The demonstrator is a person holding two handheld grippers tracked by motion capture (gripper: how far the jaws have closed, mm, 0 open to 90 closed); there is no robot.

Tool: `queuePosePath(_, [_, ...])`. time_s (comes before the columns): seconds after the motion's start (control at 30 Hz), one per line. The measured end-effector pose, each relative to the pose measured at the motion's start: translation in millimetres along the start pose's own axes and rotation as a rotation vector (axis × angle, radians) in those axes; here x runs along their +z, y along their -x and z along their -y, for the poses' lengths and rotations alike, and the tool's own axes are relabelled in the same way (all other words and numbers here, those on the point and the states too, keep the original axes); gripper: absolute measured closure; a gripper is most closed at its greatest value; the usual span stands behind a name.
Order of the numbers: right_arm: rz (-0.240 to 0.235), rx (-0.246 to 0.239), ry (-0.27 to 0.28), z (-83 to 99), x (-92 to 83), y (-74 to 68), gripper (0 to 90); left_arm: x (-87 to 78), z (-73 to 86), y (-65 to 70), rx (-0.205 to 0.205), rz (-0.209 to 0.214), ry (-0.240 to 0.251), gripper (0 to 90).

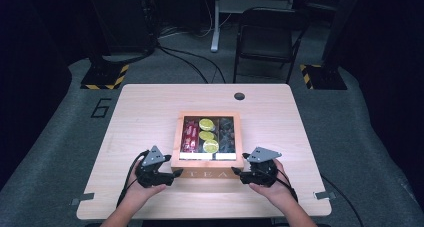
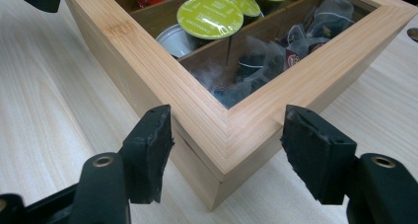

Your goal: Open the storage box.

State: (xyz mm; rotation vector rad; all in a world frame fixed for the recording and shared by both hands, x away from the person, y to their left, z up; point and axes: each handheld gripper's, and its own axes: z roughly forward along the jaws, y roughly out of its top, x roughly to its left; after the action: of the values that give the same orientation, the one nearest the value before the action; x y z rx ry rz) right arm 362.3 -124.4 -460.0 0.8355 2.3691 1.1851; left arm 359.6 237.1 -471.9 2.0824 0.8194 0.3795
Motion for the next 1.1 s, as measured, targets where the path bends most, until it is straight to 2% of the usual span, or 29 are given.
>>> queuePosePath(0.1, [0.0,0.008,-0.007,1.9,0.7,1.4,34.9,1.1,1.3,-0.7,-0.004,0.013,-0.009,31.8])
queuePosePath(0.17, [-0.006,0.006,-0.006,2.5,0.6,2.2,35.2,2.1,1.7,-0.3,0.008,0.009,-0.016,33.1])
queuePosePath(0.37, [-0.015,0.013,-0.003,4.4,0.7,3.2,35.1,4.0,3.0,0.6,0.0,-0.001,-0.02,35.1])
queuePosePath(0.5, [-0.016,0.003,-0.008,5.2,0.8,3.7,35.1,6.0,3.6,0.7,0.016,-0.009,-0.04,35.2])
queuePosePath(0.57, [-0.012,-0.012,-0.013,5.9,1.2,4.2,34.9,6.8,3.9,1.5,0.014,-0.014,-0.042,35.1])
queuePosePath(0.67, [-0.015,-0.009,-0.02,6.4,1.3,4.2,34.9,6.9,3.9,1.4,0.015,-0.014,-0.043,35.0])
queuePosePath(0.7, [-0.011,0.002,-0.032,7.0,2.0,3.9,35.6,7.0,3.9,1.3,0.015,-0.014,-0.043,35.0])
queuePosePath(0.87, [-0.013,-0.01,-0.066,9.4,5.2,3.8,36.9,9.4,4.9,1.6,0.017,-0.014,-0.057,34.9])
queuePosePath(1.1, [-0.031,0.0,-0.076,10.4,6.3,5.5,38.6,10.3,5.3,0.5,0.018,-0.01,-0.063,34.7])
